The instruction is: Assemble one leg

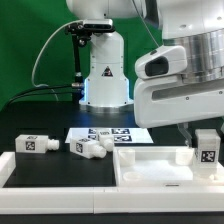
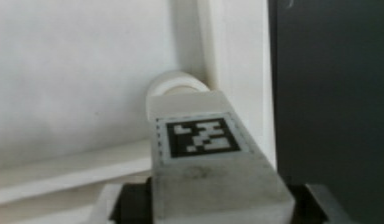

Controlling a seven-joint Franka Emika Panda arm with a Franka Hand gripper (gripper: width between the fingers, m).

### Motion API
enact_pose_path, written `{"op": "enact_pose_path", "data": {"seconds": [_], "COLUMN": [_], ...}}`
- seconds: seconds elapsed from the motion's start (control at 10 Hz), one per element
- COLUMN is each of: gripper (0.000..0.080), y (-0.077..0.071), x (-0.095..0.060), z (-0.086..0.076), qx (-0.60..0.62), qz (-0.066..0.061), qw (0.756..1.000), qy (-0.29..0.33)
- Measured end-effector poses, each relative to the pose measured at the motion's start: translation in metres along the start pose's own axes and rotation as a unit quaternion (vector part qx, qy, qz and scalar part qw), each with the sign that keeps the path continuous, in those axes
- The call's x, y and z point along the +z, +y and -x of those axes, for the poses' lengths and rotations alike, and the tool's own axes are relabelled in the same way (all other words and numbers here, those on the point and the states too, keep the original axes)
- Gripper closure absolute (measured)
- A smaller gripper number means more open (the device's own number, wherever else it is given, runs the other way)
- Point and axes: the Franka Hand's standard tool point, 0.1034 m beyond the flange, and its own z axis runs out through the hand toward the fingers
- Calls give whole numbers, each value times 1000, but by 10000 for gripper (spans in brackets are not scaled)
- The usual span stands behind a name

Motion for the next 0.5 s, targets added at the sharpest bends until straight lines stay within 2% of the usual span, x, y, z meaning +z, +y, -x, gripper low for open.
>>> {"op": "enact_pose_path", "data": {"seconds": [0.3, 0.4, 0.5], "gripper": [501, 501, 501], "y": [1, 1, 1], "x": [1, 0, 0], "z": [1, -1, -5], "qx": [176, 220, 291], "qz": [8, 6, -4], "qw": [984, 974, 954], "qy": [35, 50, 68]}}
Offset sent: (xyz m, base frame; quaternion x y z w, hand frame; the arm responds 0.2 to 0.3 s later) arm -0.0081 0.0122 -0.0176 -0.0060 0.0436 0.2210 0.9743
